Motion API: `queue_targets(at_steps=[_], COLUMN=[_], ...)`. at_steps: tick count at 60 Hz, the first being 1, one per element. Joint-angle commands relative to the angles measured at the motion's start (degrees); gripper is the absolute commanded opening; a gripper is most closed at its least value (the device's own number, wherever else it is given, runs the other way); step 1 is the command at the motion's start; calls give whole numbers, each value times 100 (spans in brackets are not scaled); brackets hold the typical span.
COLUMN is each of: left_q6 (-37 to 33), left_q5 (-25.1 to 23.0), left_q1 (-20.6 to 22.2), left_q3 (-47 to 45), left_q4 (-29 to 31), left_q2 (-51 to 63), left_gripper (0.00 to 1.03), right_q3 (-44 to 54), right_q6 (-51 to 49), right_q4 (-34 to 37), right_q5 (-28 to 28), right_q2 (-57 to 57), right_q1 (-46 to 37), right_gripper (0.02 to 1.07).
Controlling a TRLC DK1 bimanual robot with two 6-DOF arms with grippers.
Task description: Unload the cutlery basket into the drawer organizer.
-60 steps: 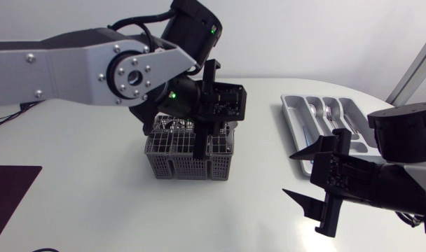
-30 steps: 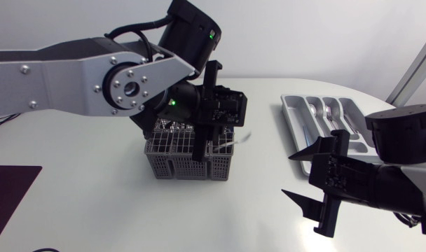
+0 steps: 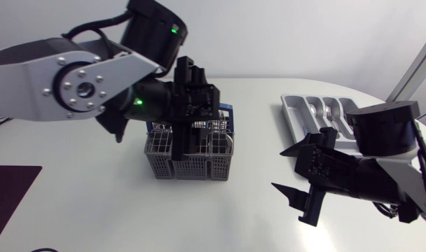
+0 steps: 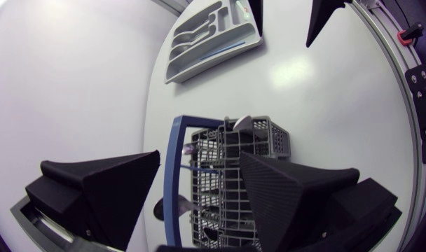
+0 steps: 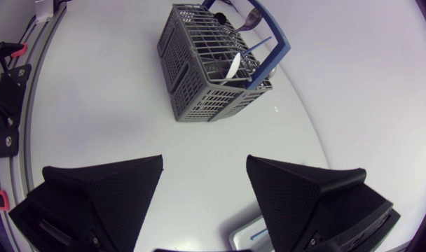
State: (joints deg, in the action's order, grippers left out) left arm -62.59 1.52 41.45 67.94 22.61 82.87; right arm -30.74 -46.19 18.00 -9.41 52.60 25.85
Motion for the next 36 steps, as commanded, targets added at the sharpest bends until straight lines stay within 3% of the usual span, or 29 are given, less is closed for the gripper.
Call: queue_targets(at_steps=[1,15,26,36], left_q6=[273,335,54,-52], left_q5=[-73,-653,-1224,-1294], left_q1=[-375,-1517,-2677,-3090], left_q3=[-519,-1574,-1960,-1934], left_q4=[77,138,-46,-565], left_q2=[-447,-1150,-1080,-474], left_gripper=[97,97,96,96], right_q3=[-107,-521,-934,-1285], right_q6=[497,1341,1807,2115], right_q4=[-279,-939,-1308,-1615], right_q5=[-43,-52,-52,-43], right_q2=[356,1367,2097,2773], right_q1=[43,17,-97,-212], right_gripper=[88,88,88,88])
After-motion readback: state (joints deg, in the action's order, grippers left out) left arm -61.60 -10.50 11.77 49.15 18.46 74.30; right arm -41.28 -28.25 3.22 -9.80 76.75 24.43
